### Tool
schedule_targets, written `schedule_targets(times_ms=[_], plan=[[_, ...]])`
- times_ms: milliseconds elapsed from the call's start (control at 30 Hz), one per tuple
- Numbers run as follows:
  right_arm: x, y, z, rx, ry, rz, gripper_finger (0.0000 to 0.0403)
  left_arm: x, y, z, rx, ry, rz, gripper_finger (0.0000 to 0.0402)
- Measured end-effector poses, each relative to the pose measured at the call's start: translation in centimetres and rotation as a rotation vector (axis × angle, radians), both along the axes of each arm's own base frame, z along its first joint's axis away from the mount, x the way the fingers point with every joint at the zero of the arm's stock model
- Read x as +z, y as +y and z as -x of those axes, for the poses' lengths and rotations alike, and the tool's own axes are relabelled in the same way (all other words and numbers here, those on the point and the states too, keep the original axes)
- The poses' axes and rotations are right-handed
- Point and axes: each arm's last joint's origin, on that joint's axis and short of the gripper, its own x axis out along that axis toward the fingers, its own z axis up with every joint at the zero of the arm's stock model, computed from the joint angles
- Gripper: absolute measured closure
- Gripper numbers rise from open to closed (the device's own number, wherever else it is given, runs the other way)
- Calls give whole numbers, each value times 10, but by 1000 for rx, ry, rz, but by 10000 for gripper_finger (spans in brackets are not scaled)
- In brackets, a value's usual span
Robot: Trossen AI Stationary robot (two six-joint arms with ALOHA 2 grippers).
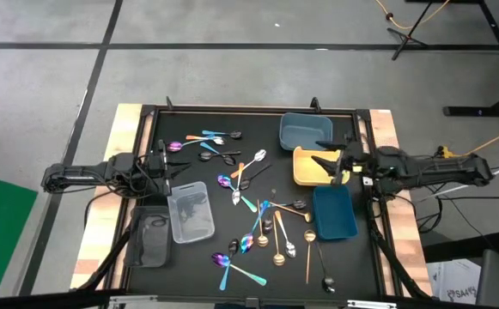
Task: Sort silverware by color (type)
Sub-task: Put the black spoon into the light blue bin
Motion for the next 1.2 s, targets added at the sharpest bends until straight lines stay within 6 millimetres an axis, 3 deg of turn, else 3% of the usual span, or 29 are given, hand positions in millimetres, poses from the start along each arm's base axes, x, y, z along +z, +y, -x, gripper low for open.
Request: schedule_targets(times_ms=[367, 900, 1200], plan=[[8, -22, -54, -50, 264, -8, 171, 0, 0, 0, 0, 0, 0, 373], [-49, -59, -132, 221, 547, -5, 171, 0, 0, 0, 0, 0, 0, 373], [-49, -68, -188, 352, 669, -61, 171, 0, 0, 0, 0, 0, 0, 373]])
